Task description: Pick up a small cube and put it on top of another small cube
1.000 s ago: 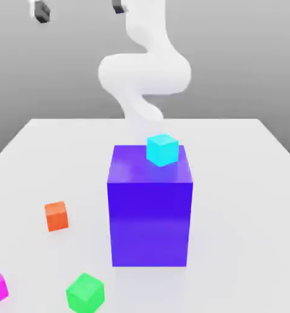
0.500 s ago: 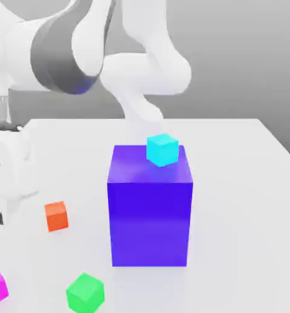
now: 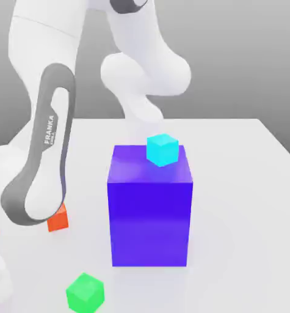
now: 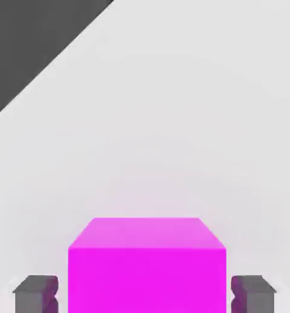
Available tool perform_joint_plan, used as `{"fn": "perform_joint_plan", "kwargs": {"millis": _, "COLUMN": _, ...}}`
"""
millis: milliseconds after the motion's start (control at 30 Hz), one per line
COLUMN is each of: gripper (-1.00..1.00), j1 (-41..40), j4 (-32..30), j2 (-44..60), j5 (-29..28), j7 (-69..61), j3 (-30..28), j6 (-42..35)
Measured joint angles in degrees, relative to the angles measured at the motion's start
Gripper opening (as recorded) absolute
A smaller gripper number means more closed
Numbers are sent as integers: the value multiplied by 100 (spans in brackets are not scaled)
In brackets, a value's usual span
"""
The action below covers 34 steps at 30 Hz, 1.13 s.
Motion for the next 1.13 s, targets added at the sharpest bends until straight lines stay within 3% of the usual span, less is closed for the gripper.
{"fn": "perform_joint_plan", "kwargs": {"millis": 100, "gripper": -100, "j1": -19, "j4": 5, "j2": 27, "j5": 6, "j7": -6, "j3": 18, "j6": 22}}
{"fn": "perform_joint_plan", "kwargs": {"millis": 267, "gripper": -100, "j1": 267, "j4": -250, "j2": -821, "j5": -467, "j7": 131, "j3": -257, "j6": -547}}
{"fn": "perform_joint_plan", "kwargs": {"millis": 667, "gripper": -100, "j1": 952, "j4": -1329, "j2": -2209, "j5": -1568, "j7": -2611, "j3": 704, "j6": -717}}
{"fn": "perform_joint_plan", "kwargs": {"millis": 833, "gripper": -100, "j1": 973, "j4": -1422, "j2": -1656, "j5": -1503, "j7": -3107, "j3": 930, "j6": -65}}
{"fn": "perform_joint_plan", "kwargs": {"millis": 867, "gripper": 100, "j1": 955, "j4": -1415, "j2": -1495, "j5": -1471, "j7": -3136, "j3": 957, "j6": 85}}
{"fn": "perform_joint_plan", "kwargs": {"millis": 1133, "gripper": 100, "j1": 970, "j4": -1423, "j2": -1612, "j5": -1501, "j7": -3121, "j3": 941, "j6": -14}}
